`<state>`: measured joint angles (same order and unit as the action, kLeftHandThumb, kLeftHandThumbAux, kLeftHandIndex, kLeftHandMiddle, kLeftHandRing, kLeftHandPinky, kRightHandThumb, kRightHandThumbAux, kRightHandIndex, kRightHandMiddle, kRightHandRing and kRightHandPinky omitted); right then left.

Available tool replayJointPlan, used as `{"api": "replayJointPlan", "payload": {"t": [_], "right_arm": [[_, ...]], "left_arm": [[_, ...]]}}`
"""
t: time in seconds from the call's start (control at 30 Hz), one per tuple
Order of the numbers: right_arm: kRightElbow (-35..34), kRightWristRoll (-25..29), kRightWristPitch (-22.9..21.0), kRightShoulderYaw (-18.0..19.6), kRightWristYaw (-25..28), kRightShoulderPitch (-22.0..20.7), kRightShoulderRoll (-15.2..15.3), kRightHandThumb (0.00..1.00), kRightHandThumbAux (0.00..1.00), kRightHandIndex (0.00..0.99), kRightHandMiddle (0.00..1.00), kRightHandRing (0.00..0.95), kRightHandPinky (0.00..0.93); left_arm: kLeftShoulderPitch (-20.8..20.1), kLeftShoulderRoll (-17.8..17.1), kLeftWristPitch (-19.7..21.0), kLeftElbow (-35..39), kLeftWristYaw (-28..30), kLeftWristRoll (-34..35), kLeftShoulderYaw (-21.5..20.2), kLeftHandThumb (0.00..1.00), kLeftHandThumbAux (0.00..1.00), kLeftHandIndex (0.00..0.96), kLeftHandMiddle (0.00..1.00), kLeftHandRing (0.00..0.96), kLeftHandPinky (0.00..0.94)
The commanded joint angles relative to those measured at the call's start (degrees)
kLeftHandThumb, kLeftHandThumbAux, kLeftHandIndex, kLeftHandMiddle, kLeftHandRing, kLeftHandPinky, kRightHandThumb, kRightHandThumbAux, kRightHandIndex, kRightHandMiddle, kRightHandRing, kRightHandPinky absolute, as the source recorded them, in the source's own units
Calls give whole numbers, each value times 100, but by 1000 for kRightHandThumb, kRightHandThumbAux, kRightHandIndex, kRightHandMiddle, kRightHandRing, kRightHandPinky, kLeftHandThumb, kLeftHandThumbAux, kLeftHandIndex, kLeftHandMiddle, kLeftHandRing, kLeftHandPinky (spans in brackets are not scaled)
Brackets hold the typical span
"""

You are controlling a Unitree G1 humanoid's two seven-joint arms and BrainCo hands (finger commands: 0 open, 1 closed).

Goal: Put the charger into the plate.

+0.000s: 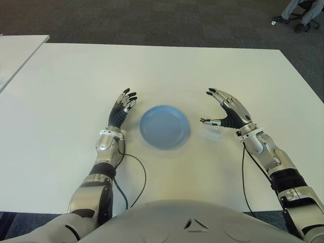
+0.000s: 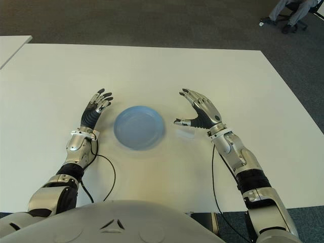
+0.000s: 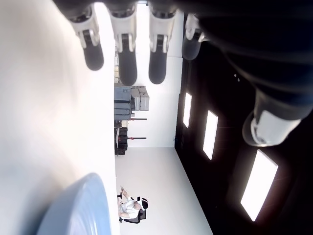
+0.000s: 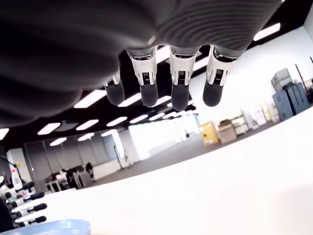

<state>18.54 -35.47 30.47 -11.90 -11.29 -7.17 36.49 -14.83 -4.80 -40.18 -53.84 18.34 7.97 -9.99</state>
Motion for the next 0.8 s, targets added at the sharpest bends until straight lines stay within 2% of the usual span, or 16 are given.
{"api": "replayJointPlan", "payload": {"t": [0.03,0.8], "right_arm": [[-78,93,-114,94,187,71,5,335,236,0,0,0,0],[-88,69,-51,223,339,51,-29,325,257,0,0,0,0]], "left_arm": [[104,18,160,-160,84,-10,51,0,500,22,189,195,160],[95,2,158,-193,135,-4,52,0,503,17,184,181,125]]}}
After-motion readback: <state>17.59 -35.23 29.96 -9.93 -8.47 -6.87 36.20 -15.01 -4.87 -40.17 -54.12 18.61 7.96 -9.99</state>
